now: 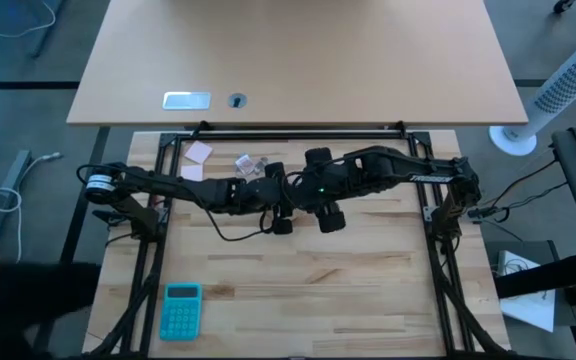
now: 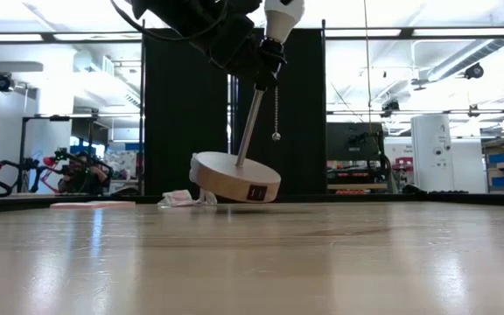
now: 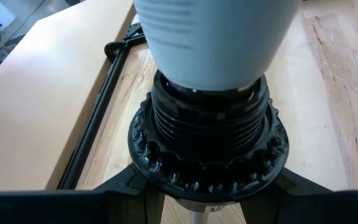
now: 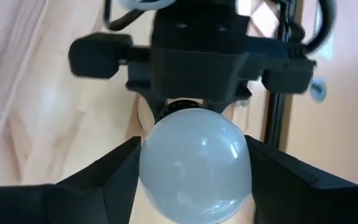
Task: Screw lightbulb
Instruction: Insert the lightbulb into the lamp
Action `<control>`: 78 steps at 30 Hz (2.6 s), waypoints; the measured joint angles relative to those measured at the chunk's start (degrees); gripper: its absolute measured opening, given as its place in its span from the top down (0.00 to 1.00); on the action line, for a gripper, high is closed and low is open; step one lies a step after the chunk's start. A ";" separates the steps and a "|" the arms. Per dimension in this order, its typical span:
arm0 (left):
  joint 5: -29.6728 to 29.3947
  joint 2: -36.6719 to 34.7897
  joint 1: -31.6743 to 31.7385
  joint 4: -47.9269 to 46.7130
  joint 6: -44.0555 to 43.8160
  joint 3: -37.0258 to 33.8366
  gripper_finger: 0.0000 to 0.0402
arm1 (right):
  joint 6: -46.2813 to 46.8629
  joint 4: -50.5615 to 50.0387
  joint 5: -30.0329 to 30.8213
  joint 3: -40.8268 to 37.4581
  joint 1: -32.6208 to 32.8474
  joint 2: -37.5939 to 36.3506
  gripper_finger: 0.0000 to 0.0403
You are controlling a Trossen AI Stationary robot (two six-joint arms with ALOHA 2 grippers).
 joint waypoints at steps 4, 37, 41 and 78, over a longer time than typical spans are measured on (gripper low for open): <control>0.02 0.04 -0.04 0.01 -0.02 -0.02 0.64 | 7.79 0.15 0.02 0.00 0.00 0.00 0.37; -1.59 -0.07 0.70 1.31 -2.89 -0.07 0.64 | 56.18 1.99 1.03 0.00 -1.52 -0.11 0.40; -1.57 -0.07 0.72 1.09 -2.73 -0.07 0.64 | 62.33 1.93 -0.16 0.00 -1.98 -0.11 0.39; -1.36 -0.36 0.70 0.48 -1.71 0.17 0.64 | -24.58 -5.76 -3.82 7.04 -0.20 1.33 0.04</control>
